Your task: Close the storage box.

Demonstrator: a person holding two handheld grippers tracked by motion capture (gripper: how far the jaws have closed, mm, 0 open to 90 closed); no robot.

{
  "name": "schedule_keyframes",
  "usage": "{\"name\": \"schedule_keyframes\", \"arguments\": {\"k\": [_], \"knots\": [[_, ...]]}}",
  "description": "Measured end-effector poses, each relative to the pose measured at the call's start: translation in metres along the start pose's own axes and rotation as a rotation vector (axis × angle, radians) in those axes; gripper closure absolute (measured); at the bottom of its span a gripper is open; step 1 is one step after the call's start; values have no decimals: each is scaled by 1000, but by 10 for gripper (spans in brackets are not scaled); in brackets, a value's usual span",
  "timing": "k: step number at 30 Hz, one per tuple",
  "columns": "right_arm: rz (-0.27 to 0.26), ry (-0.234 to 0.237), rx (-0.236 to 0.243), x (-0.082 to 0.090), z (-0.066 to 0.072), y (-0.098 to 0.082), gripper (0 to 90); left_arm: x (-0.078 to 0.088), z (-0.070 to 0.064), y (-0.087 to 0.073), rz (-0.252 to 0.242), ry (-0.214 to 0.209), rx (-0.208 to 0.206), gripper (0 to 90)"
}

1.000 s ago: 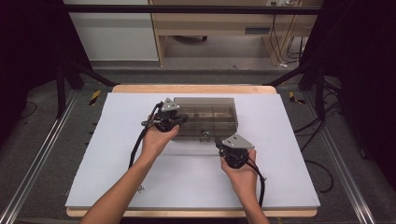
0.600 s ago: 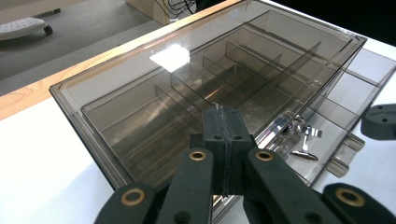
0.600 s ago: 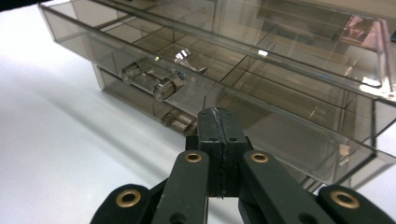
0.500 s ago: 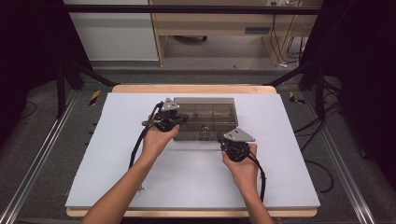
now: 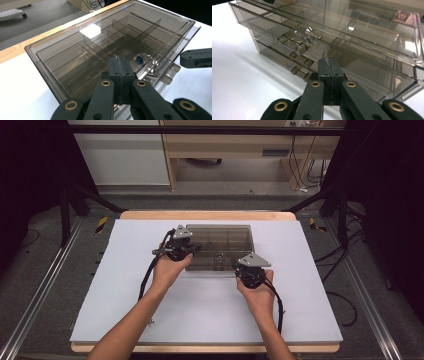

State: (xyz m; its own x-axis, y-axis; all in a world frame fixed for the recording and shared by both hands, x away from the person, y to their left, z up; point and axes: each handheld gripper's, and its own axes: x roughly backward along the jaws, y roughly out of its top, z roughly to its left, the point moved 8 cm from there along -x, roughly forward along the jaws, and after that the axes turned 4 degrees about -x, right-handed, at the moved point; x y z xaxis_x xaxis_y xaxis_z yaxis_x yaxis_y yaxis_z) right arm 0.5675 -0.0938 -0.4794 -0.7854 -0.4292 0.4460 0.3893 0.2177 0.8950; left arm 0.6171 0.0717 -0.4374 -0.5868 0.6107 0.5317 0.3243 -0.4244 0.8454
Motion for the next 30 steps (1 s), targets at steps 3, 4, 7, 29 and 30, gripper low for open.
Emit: {"name": "schedule_keyframes", "arguments": {"k": [3, 4, 7, 29, 30], "knots": [[0, 5, -12, -2, 0, 0, 900, 0, 0, 0, 0, 0, 0, 900], [-2, 4, -17, -2, 0, 0, 900, 0, 0, 0, 0, 1, 0, 900], [-7, 1, -22, -4, -1, 0, 900, 0, -1, 0, -1, -1, -1, 900], [-15, -10, -39, -13, -3, 2, 900, -2, -4, 1, -7, 4, -5, 900], [-17, -9, -40, -13, -3, 1, 900, -2, -4, 1, -8, 5, -4, 900]]}}
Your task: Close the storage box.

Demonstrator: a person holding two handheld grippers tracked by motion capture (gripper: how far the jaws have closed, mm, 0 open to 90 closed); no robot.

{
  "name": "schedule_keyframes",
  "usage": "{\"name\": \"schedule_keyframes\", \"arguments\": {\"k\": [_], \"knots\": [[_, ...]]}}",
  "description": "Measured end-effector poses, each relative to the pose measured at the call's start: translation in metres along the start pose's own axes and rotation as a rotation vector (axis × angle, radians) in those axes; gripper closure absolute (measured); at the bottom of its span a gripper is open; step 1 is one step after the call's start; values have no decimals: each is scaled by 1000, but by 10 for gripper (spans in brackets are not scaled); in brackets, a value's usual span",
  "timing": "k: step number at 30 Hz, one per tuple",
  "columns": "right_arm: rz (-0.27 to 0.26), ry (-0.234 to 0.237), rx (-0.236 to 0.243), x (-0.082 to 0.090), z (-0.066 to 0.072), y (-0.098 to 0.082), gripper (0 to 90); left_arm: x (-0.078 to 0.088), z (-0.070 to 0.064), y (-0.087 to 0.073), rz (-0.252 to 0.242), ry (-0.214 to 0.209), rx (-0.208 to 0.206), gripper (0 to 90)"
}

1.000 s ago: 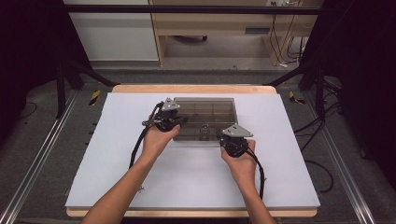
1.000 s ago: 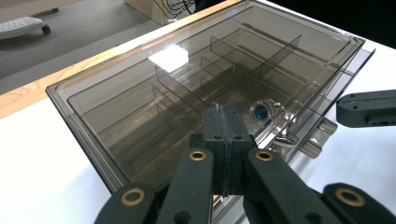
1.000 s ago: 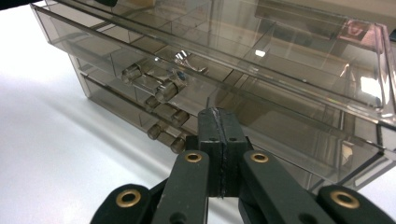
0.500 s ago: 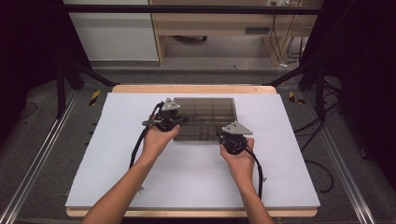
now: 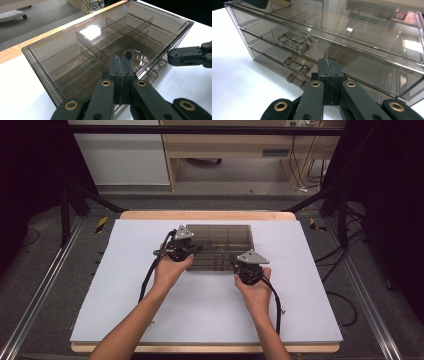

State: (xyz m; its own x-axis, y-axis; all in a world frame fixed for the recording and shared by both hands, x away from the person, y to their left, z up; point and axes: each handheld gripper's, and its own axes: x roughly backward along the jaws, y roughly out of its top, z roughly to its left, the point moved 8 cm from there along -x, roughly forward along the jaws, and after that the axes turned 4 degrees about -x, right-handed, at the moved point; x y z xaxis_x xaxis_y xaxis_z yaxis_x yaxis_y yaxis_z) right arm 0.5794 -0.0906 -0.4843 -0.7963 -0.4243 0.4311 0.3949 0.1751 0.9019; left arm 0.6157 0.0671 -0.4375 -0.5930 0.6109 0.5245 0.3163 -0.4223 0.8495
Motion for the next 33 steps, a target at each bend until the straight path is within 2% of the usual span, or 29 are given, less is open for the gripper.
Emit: {"name": "schedule_keyframes", "arguments": {"k": [2, 5, 8, 10, 14, 17, 19, 24, 28, 33], "knots": [[0, 7, -8, 2, 1, -2, 900, 0, -1, 0, 0, -1, -2, 900], [4, 9, 10, 6, 4, -4, 900, 3, -1, 0, -2, 0, -3, 900], [2, 8, 30, 11, 6, -5, 900, 9, 2, 0, -21, -4, 14, 900], [10, 8, 43, 14, 7, -7, 881, 15, 4, -1, -34, -5, 25, 900], [27, -2, 68, 17, 8, -12, 831, 28, 10, -6, -37, 17, 13, 888], [47, -23, 109, 19, 8, -16, 785, 40, 15, -12, -42, 30, 13, 863], [60, -31, 132, 18, 8, -18, 753, 45, 18, -16, -40, 47, 11, 815], [86, -57, 167, 16, 11, -21, 676, 60, 29, -27, -43, 119, -9, 625], [94, -71, 212, 16, 15, -21, 633, 66, 37, -36, -27, 134, -1, 485], [129, -71, 252, 13, 23, -25, 588, 72, 47, -49, -4, 171, -8, 369]]}}
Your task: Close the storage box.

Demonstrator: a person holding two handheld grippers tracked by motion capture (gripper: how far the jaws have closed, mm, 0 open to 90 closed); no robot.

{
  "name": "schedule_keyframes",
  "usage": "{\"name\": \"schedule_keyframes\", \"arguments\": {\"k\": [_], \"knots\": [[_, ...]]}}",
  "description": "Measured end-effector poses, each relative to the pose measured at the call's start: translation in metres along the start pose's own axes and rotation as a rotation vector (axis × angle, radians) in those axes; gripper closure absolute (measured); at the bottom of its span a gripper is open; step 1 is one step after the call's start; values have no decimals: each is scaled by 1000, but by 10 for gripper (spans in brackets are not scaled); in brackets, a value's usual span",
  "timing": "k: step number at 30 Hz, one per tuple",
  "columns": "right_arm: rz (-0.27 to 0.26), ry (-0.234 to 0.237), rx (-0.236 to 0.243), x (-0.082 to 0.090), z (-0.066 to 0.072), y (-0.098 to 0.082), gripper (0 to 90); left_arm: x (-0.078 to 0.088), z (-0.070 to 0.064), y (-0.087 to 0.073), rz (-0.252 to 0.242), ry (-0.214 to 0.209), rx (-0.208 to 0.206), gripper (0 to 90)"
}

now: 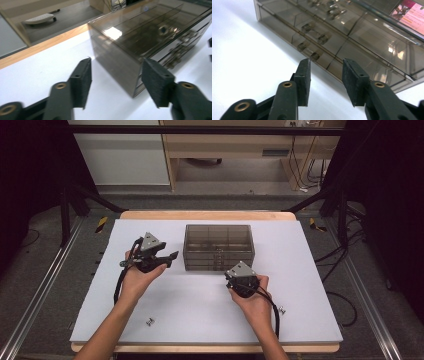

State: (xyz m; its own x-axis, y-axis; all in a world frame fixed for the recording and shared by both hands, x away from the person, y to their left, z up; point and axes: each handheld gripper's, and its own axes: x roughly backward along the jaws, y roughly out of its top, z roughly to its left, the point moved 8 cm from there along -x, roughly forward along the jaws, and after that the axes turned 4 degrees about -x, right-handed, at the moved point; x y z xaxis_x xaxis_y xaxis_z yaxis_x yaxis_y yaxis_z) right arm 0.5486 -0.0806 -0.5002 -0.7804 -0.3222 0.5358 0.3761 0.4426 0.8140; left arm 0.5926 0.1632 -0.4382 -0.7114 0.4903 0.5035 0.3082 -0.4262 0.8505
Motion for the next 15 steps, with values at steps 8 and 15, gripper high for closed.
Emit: {"name": "schedule_keyframes", "arguments": {"k": [8, 15], "knots": [[65, -49, 170, -6, 14, -2, 576, 3, 7, -23, 40, 39, -1, 201], [102, -90, 298, -8, 19, -5, 575, 8, 8, -36, 53, 65, -9, 136]]}}
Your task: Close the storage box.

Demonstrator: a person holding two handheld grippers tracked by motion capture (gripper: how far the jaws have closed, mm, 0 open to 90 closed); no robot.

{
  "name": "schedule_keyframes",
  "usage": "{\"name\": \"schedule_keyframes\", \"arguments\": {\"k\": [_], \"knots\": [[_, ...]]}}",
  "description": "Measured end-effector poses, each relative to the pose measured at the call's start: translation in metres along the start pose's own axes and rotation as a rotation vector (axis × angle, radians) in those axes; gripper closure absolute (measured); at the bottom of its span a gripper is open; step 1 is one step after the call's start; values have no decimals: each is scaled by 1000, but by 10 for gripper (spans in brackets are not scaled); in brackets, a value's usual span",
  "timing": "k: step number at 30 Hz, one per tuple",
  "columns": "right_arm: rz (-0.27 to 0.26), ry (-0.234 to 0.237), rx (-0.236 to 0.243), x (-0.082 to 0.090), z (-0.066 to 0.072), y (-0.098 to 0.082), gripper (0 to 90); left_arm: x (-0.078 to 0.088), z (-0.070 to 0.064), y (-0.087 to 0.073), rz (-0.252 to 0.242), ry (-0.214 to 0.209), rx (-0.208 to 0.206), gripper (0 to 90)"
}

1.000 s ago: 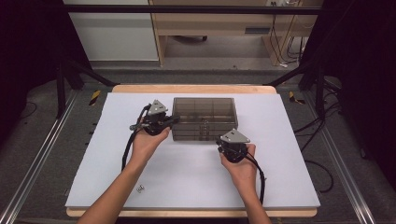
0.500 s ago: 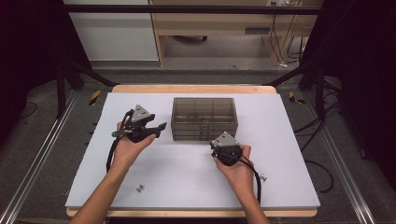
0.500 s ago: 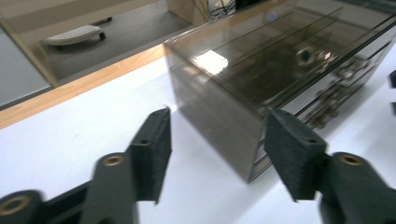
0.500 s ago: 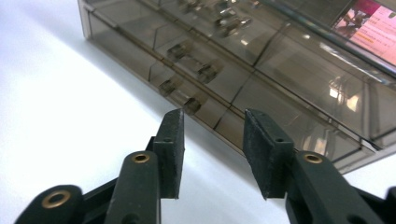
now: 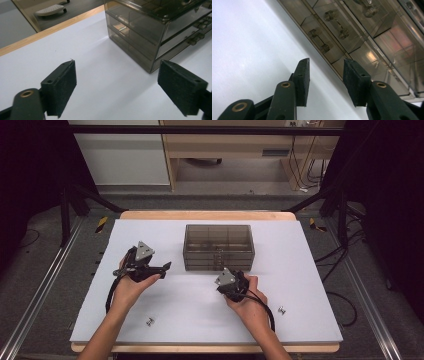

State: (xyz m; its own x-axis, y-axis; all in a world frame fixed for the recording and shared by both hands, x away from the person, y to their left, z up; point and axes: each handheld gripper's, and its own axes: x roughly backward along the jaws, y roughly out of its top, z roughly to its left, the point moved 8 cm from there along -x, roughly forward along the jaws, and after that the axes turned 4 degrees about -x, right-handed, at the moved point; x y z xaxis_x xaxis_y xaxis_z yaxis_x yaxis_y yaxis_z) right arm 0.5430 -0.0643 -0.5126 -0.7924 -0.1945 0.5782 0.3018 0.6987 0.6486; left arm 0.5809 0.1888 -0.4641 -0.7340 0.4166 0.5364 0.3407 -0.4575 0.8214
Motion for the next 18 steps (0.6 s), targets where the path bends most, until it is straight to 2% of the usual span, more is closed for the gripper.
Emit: {"name": "schedule_keyframes", "arguments": {"k": [5, 8, 14, 18], "knots": [[40, -18, 56, 1, -1, -2, 573, 2, -4, -10, -6, 0, 10, 126], [48, -29, 74, 2, -3, -2, 567, 1, -5, -14, 17, -10, 0, 117], [59, -66, 149, 4, 0, 0, 583, 12, 3, -21, 8, -5, 20, 98], [60, -102, 212, 4, 2, 5, 585, 24, 6, -30, 4, -4, 12, 80]]}}
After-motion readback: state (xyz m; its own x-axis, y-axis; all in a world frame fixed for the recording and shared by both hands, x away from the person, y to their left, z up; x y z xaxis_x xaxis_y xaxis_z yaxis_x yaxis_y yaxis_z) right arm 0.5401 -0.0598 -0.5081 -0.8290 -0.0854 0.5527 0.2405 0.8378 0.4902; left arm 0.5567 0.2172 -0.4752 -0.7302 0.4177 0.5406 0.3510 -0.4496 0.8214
